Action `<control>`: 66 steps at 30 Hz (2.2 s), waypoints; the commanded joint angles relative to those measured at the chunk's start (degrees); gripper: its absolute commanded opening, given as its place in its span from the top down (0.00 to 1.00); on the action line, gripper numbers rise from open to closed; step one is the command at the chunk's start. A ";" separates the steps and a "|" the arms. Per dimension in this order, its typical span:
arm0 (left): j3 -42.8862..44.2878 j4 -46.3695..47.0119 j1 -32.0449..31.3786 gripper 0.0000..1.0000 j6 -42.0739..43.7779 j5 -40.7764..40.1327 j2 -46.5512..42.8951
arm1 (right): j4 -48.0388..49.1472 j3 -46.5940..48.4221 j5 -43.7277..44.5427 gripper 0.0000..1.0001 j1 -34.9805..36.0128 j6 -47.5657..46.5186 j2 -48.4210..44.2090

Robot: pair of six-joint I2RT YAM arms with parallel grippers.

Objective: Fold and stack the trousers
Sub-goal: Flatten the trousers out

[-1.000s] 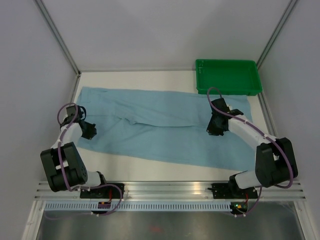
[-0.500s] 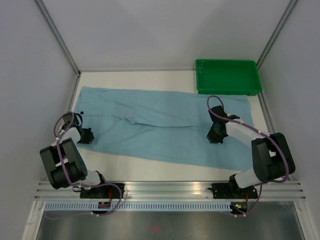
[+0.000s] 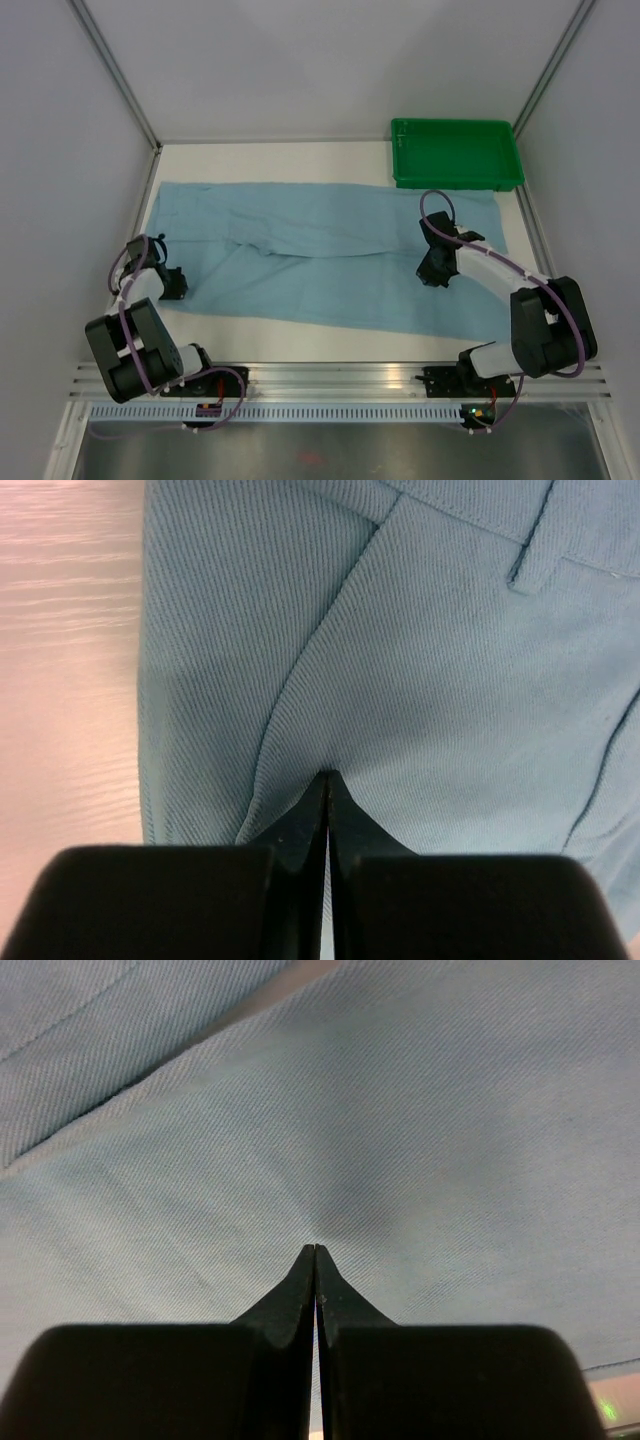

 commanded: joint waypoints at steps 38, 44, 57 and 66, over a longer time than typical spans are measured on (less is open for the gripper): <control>7.56 -3.79 1.14 0.98 10.28 1.78 -1.30 | -2.39 0.29 3.19 1.00 -0.10 2.20 -3.78; 2.27 4.06 1.49 0.98 4.74 2.76 1.17 | 3.95 -1.73 1.78 1.00 -0.19 3.87 -0.44; -2.12 1.16 6.41 0.98 8.86 7.32 3.81 | 3.34 -9.12 0.82 1.00 -0.10 5.46 -0.25; -6.60 -8.24 9.84 0.98 10.62 5.39 -3.48 | -1.14 -12.54 0.82 1.00 -0.10 6.77 -4.91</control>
